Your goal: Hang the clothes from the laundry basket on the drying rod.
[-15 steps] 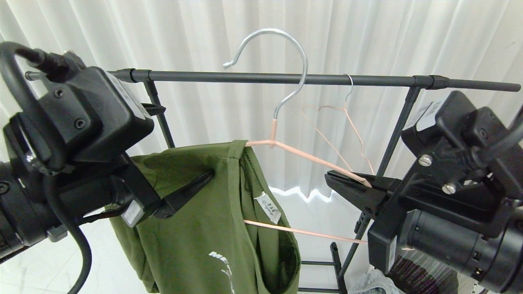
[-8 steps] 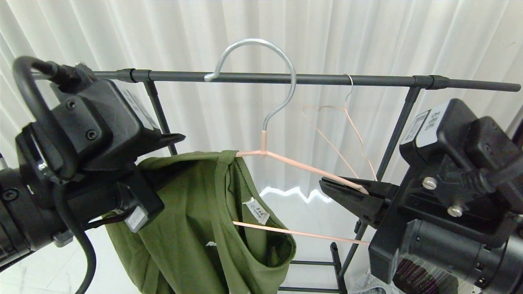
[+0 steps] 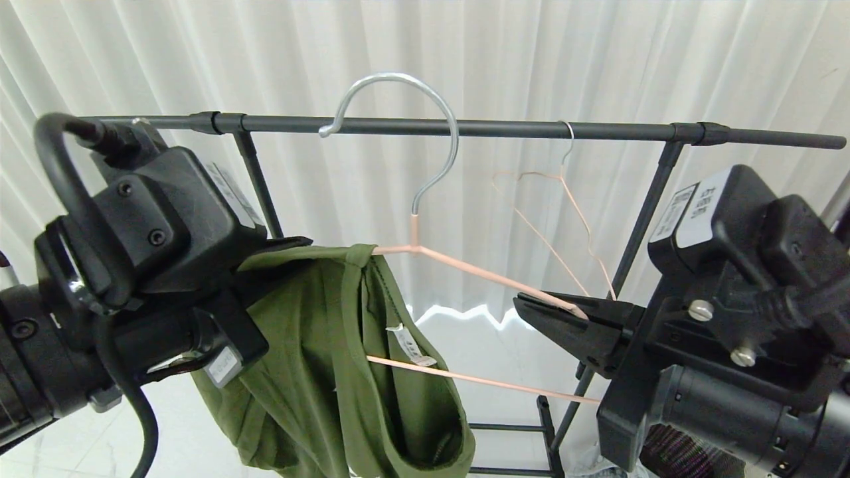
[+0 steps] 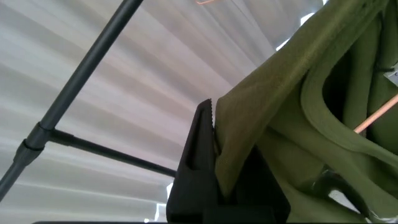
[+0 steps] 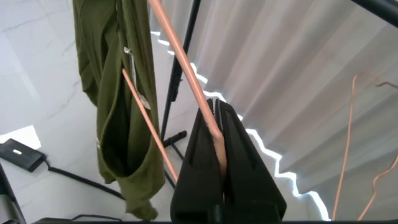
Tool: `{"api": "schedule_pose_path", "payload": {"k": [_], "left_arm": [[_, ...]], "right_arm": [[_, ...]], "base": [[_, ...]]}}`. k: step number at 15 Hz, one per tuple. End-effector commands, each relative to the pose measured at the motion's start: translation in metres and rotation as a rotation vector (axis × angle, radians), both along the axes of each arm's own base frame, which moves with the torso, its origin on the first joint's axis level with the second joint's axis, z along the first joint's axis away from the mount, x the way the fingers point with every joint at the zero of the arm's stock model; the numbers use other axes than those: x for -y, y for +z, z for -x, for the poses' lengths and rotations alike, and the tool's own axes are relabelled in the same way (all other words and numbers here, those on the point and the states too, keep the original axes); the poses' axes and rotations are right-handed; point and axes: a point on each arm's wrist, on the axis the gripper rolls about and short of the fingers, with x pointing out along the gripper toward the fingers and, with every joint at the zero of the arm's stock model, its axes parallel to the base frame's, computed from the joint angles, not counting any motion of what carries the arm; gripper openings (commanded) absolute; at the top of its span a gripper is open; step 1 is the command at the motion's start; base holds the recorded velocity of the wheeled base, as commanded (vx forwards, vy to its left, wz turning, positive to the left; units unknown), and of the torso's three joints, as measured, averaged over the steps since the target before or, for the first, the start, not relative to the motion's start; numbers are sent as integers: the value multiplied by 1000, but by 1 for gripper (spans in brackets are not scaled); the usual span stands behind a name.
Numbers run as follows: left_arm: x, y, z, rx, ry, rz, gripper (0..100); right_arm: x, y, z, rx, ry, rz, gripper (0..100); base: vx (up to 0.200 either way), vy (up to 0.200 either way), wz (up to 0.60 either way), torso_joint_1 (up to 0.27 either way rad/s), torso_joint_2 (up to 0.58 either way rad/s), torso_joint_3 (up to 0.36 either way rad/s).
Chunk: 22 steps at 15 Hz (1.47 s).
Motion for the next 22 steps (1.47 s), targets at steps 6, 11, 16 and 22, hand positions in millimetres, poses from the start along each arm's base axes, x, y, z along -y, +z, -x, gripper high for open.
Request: {"api": "schedule_pose_path", "payload": {"k": [6, 11, 16, 22], "left_arm": [[-4, -5, 0, 1, 108, -23, 0], [-9, -7, -4, -18, 295, 42, 0], [-7, 5, -9, 39, 366, 178, 0], [2, 14, -12, 81, 337, 237, 0]], "right_arm": [[4, 2, -2, 6, -28, -6, 100], [0, -2, -4, 15, -45, 25, 100], [-18, -20, -9, -21, -36, 83, 100], [-59, -39, -33, -205, -100, 11, 100]], "base": [[0, 0, 0, 0, 0, 0], [0, 0, 0, 0, 0, 0], [0, 0, 0, 0, 0, 0], [0, 0, 0, 0, 0, 0]]}}
